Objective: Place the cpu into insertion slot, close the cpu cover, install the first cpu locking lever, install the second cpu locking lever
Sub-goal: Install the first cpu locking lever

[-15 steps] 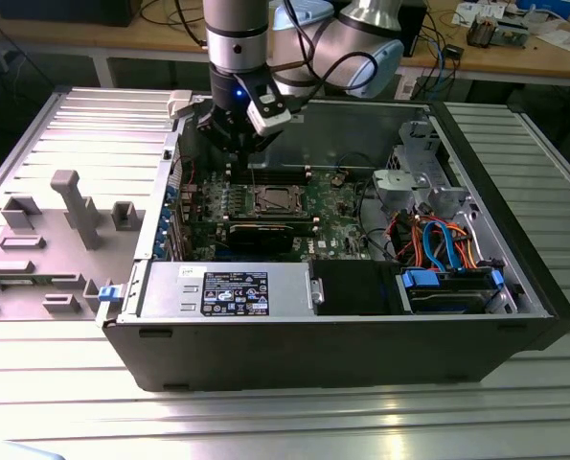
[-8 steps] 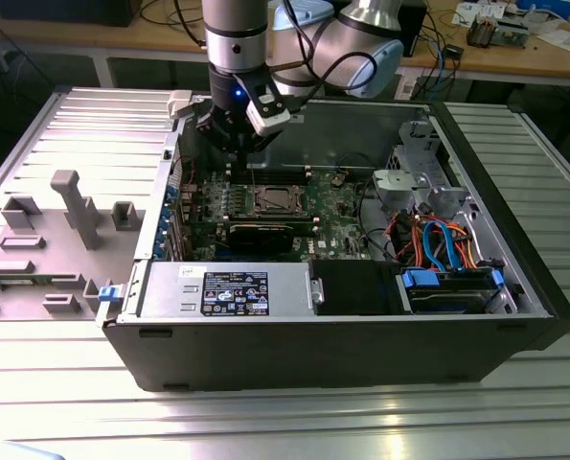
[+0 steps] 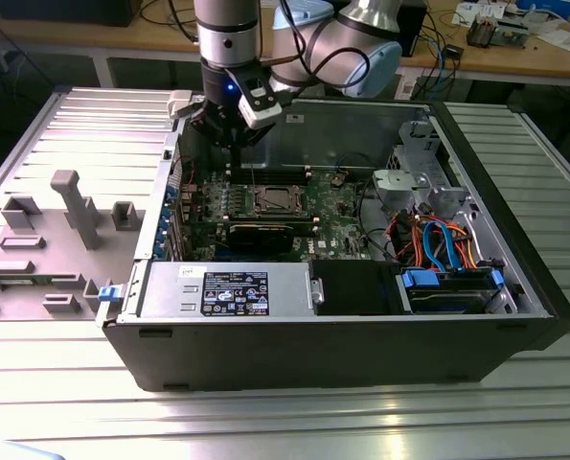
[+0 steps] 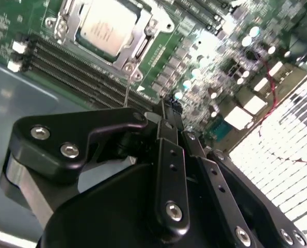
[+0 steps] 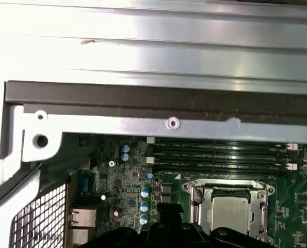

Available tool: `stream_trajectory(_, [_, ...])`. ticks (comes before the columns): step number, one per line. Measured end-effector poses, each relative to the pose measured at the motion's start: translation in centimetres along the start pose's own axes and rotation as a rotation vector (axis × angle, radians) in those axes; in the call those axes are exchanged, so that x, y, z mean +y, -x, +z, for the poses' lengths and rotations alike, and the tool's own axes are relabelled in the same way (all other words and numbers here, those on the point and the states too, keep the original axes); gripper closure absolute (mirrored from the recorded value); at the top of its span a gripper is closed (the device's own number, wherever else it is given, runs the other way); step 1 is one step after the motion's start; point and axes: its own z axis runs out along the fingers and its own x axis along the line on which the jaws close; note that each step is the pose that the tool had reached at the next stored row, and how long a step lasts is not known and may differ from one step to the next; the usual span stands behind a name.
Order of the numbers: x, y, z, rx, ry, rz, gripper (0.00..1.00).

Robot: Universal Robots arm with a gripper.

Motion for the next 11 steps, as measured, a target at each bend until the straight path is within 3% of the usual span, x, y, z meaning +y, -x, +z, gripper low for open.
stream_trajectory(5, [0.26, 0.80, 0.02, 0.0000, -0.0010, 0.000, 0.89])
stream_trajectory(9, [0.45, 1.89, 0.05, 0.0001, -0.0014, 0.000, 0.89])
stream_trajectory(11, [0.61, 2.86, 0.07, 0.0001, -0.0017, 0.000, 0.89])
